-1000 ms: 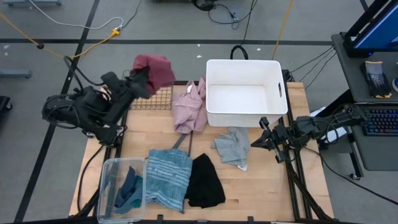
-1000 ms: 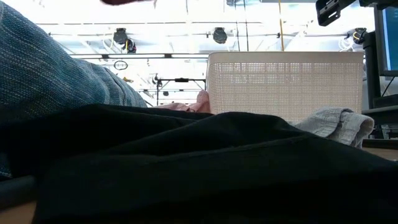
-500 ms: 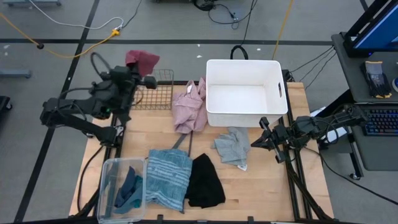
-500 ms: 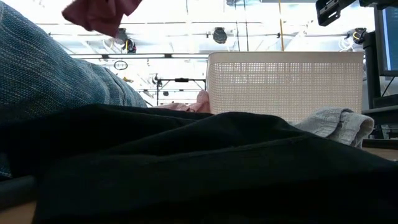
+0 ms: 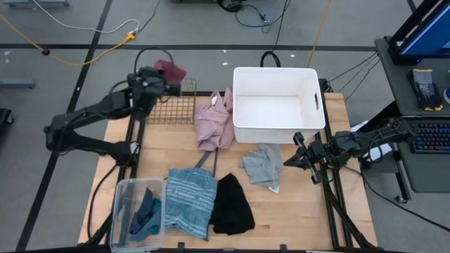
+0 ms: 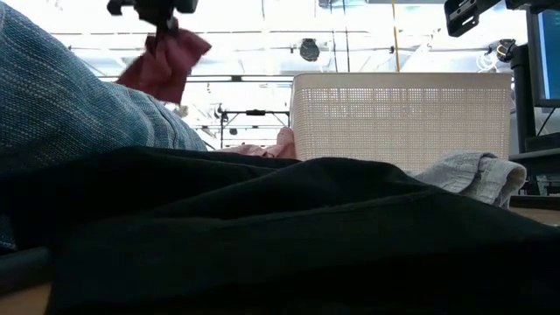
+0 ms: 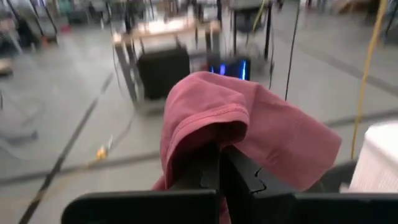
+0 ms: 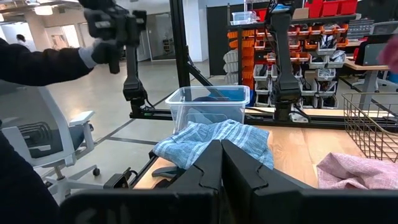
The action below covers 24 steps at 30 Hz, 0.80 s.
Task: Pick & Place Cloths
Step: Put the red underwear into the wire basket
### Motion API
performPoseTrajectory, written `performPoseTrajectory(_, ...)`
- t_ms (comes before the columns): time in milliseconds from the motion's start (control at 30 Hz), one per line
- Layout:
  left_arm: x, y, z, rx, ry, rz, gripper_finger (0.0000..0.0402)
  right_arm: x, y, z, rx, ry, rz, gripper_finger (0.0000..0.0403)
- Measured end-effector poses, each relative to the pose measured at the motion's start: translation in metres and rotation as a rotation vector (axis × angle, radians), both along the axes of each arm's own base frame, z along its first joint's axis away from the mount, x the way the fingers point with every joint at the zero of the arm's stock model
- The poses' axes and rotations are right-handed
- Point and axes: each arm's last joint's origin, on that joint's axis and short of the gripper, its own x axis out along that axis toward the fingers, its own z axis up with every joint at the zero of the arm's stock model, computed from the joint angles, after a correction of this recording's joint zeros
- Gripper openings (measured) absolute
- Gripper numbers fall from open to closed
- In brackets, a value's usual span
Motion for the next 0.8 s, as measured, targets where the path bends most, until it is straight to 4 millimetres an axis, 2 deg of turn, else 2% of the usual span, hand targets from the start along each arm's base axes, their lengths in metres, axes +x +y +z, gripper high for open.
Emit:
performPoseTrajectory(167,-0.001,0.026,-0.022,-0.185,0.034,-0.001,0.0,0.0,-0.001,0.0,0.001,0.0,-0.021,0.0)
performPoseTrajectory(500,0.017,0.081,-0.069,-0.488,0.134,-0.092,0.0,0.0,-0.001,0.0,0.008,0.003,-0.03,0.0)
performPoseTrajectory(633,0.024,0.088,-0.086,-0.595,0.165,-0.133,0.0,0.0,-0.001,0.0,0.008,0.003,-0.03,0.0)
performPoseTrajectory(800,0.023,0.088,-0.104,-0.711,0.249,-0.08,0.0,0.0,-0.001,0.0,0.007,0.003,-0.03,0.0)
